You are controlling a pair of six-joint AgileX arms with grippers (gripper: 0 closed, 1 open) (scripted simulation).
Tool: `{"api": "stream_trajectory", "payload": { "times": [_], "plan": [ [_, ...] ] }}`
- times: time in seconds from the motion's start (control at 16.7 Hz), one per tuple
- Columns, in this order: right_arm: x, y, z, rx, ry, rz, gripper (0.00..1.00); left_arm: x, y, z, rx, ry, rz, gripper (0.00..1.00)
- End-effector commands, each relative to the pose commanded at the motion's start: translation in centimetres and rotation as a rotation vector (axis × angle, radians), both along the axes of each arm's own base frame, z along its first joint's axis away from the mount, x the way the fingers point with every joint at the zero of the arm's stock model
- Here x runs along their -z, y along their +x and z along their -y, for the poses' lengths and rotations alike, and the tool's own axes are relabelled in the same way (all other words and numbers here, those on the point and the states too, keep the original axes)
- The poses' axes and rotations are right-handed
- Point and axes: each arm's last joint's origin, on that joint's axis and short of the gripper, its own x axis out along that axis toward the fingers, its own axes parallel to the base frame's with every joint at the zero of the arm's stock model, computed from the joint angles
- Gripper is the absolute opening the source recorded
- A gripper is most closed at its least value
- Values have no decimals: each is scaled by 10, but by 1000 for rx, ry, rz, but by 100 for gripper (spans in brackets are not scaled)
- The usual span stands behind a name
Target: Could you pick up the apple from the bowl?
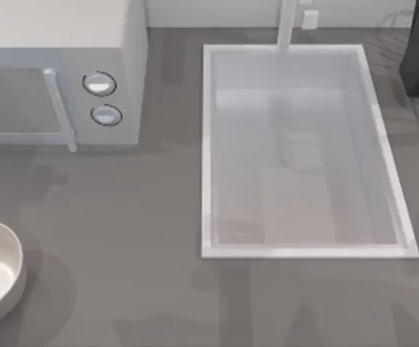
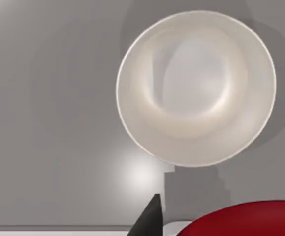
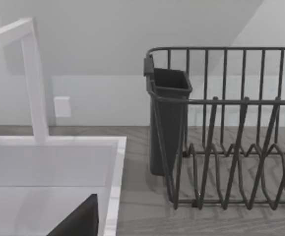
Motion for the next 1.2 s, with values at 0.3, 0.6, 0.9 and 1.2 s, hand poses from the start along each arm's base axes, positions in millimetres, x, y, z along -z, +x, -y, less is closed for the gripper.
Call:
{"api": "stream_trajectory", "payload": {
  "times": [0.3,0.6,0.9,1.2],
  "plan": [
    [0,0,0,0,0,0,100,-2,-1,-1,-3,1,0,0],
    [0,0,0,0,0,0,100,14,17,26,-3,-8,-30,0],
    [0,0,0,0,0,0,100,58,32,120,-3,-11,-78,0],
    [0,0,0,0,0,0,100,96,17,191,-4,0,-100,0]
  ]
}}
